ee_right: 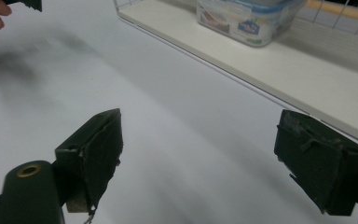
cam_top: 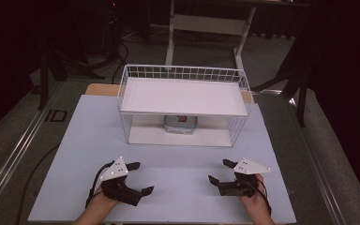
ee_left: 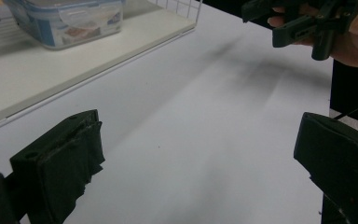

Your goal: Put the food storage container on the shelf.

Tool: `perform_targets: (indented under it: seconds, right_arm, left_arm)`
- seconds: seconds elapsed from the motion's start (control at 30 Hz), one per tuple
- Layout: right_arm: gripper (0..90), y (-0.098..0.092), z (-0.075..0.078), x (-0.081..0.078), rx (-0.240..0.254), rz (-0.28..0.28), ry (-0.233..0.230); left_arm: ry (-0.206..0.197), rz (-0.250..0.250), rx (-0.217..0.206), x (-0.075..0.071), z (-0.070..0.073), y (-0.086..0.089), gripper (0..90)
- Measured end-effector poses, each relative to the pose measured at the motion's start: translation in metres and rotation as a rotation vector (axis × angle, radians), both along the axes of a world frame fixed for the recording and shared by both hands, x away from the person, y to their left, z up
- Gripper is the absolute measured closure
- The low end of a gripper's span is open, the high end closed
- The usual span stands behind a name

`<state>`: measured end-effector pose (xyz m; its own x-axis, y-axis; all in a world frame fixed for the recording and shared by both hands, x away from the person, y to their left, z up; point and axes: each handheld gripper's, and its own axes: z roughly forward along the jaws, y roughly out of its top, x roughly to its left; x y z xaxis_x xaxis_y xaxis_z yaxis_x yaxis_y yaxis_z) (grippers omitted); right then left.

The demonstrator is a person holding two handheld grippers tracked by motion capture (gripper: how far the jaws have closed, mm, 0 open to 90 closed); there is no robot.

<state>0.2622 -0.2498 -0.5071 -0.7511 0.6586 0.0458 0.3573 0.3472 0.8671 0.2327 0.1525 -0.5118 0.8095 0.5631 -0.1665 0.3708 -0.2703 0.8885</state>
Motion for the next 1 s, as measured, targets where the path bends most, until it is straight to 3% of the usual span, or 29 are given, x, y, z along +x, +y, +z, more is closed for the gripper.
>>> perform_targets:
  seconds: [0.17, 0.43, 0.63, 1.0]
  right_arm:
    - [15.5, -0.004, -0.001, 0.006, 0.006, -0.029, -0.002]
    - [15.5, -0.007, -0.009, 0.014, -0.007, -0.050, 0.024]
    - [15.5, -0.009, -0.010, 0.017, -0.003, -0.067, 0.028]
    - [15.5, -0.010, -0.012, 0.019, 0.001, -0.062, 0.037]
  left_arm:
    - [0.016, 0.010, -0.005, 0.001, -0.002, -0.001, 2.1]
    - [-0.009, 0.057, -0.003, 0.005, 0.001, 0.004, 2.1]
    - [-0.003, 0.083, -0.010, 0.008, 0.002, 0.011, 2.1]
    - [-0.008, 0.084, -0.005, 0.009, 0.002, 0.011, 2.1]
